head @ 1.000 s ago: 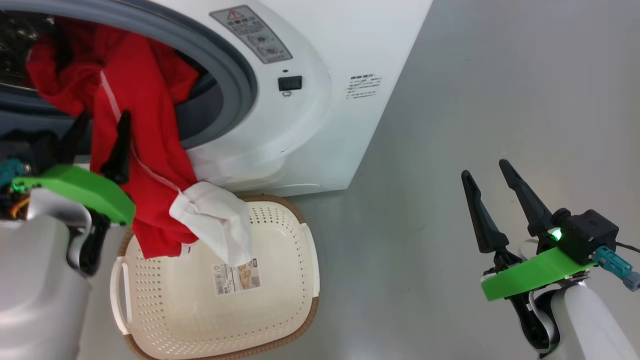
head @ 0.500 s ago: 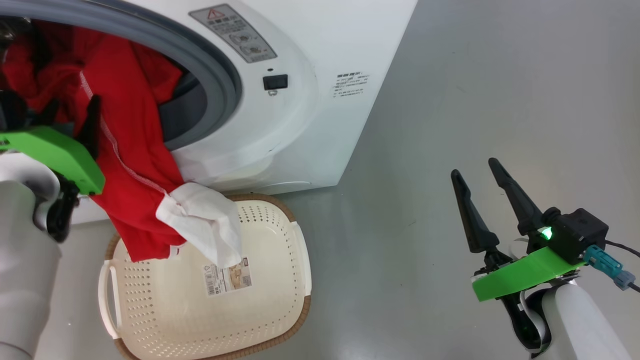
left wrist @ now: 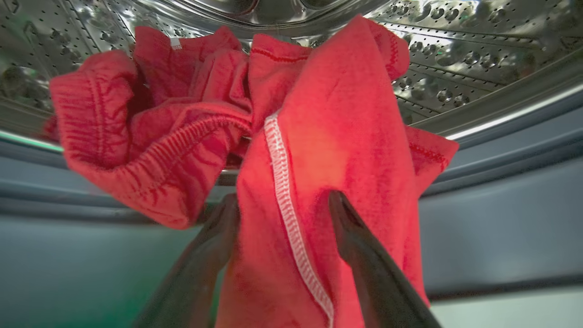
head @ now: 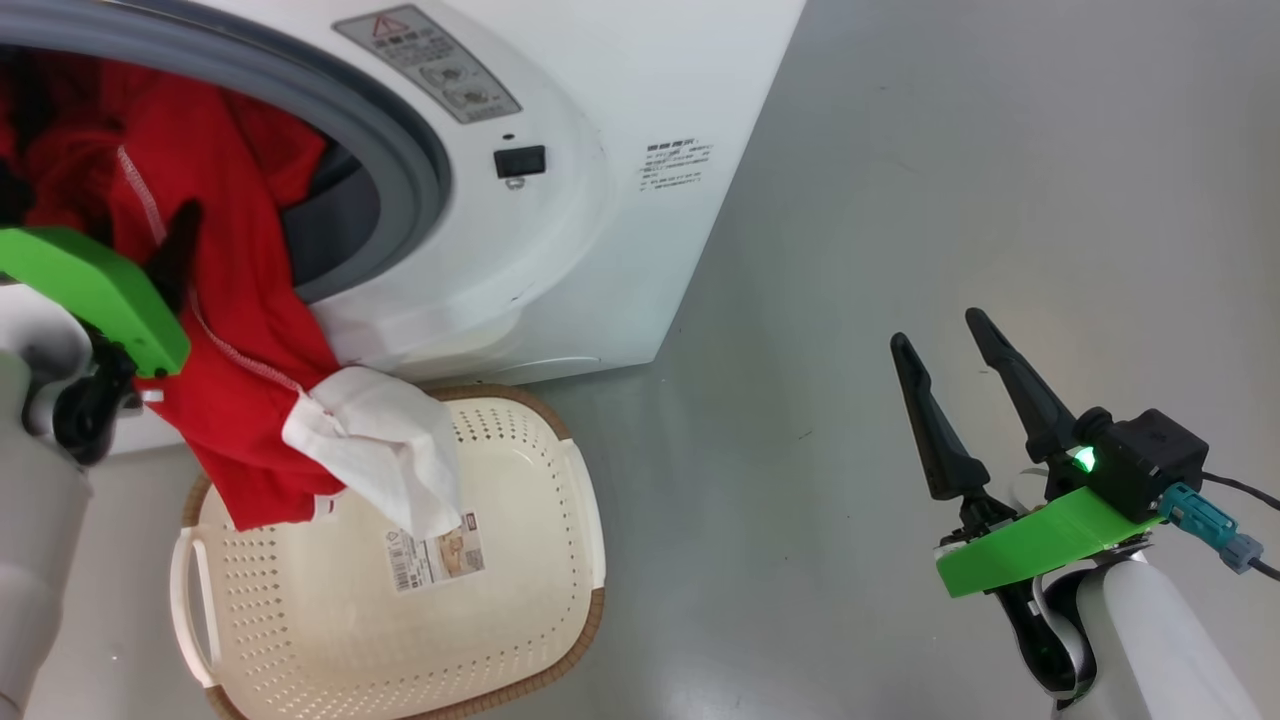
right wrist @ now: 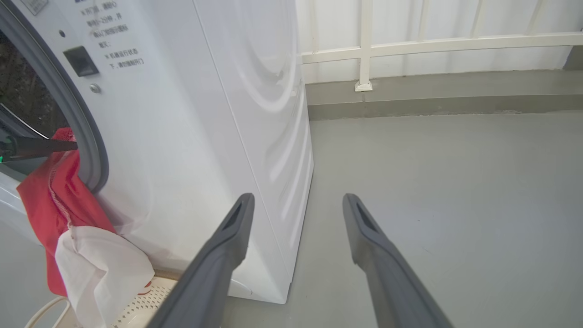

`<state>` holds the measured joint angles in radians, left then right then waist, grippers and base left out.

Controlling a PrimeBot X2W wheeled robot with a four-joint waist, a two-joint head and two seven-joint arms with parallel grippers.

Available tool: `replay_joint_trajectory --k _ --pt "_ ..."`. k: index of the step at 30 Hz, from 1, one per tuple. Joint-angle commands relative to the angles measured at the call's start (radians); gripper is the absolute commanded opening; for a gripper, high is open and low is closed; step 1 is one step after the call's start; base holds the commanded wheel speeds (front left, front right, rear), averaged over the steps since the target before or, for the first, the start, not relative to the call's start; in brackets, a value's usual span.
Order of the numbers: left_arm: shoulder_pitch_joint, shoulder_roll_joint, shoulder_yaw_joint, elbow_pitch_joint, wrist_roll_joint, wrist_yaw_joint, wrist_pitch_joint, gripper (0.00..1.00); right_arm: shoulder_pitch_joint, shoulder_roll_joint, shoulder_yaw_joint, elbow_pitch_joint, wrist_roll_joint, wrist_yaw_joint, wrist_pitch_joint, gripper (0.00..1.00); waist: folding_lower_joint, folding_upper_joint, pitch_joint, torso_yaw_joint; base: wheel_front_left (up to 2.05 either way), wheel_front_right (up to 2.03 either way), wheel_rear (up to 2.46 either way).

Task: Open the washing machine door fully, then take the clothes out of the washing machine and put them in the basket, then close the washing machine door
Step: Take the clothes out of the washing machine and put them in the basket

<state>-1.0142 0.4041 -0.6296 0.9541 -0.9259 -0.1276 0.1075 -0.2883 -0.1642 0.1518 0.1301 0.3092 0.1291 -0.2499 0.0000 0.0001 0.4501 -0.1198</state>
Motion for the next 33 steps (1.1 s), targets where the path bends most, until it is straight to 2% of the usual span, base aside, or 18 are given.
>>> replay_joint_trajectory --k 1,3,5,6,7,8,15,21,25,28,33 --pt "-0.026 0.057 0.001 -0.031 -0.022 -0.003 0.009 1.0 0.003 -0.005 0.023 -0.023 -0.006 0.002 -0.012 1.0 0.0 -0.0001 0.0 -0.001 0.0 0.0 0.0" --pt "-0.02 0.071 -0.038 -0.052 -0.061 -0.003 0.012 1.0 0.005 -0.006 0.023 -0.024 -0.006 0.002 -0.012 1.0 0.0 -0.0001 -0.001 -0.001 0.0 0.0 0.0" --pt "-0.019 0.078 -0.063 -0.061 -0.081 -0.003 0.008 0.44 0.003 -0.005 0.023 -0.024 -0.006 0.002 -0.012 1.0 0.0 -0.0001 0.0 0.0 0.0 0.0 0.0" --pt "-0.018 0.079 -0.076 -0.066 -0.092 -0.003 0.006 0.19 0.002 -0.005 0.023 -0.024 -0.006 0.002 -0.012 1.0 0.0 -0.0001 0.001 0.001 0.0 0.0 0.0" --pt "-0.018 0.079 -0.076 -0.066 -0.092 -0.003 0.006 0.19 0.002 -0.005 0.023 -0.024 -0.006 0.002 -0.012 1.0 0.0 -0.0001 0.001 0.001 0.0 0.0 0.0" --pt "-0.018 0.081 -0.087 -0.072 -0.103 -0.003 0.001 0.0 0.002 -0.005 0.023 -0.024 -0.007 0.002 -0.012 1.0 0.0 -0.0001 0.001 0.002 0.0 0.0 0.0" --pt "-0.015 0.089 -0.14 -0.105 -0.176 -0.003 -0.091 0.0 0.0 -0.01 0.017 -0.025 -0.009 0.002 -0.012 1.0 0.0 -0.0001 -0.005 0.018 0.0 0.0 0.0" --pt "0.027 0.094 -0.169 -0.15 -0.233 -0.003 -0.231 0.0 0.011 -0.017 0.008 -0.024 -0.01 0.002 -0.012 1.0 0.0 -0.0001 -0.024 0.037 0.0 0.0 0.0" --pt "0.055 0.101 -0.178 -0.169 -0.233 -0.003 -0.34 0.0 0.021 -0.024 0.001 -0.025 -0.01 0.002 -0.012 1.0 0.0 -0.0001 -0.038 0.052 0.0 0.0 0.0" --pt "0.076 0.097 -0.151 -0.186 -0.211 -0.003 -0.366 0.0 0.031 -0.03 -0.006 -0.027 -0.011 0.002 -0.012 1.0 0.0 -0.0001 -0.047 0.069 0.0 0.0 0.0" --pt "0.135 0.076 0.055 -0.285 -0.063 -0.003 -0.369 0.0 0.04 -0.035 -0.013 -0.03 -0.012 0.002 -0.012 1.0 0.0 -0.0001 -0.054 0.095 0.0 0.0 0.0"
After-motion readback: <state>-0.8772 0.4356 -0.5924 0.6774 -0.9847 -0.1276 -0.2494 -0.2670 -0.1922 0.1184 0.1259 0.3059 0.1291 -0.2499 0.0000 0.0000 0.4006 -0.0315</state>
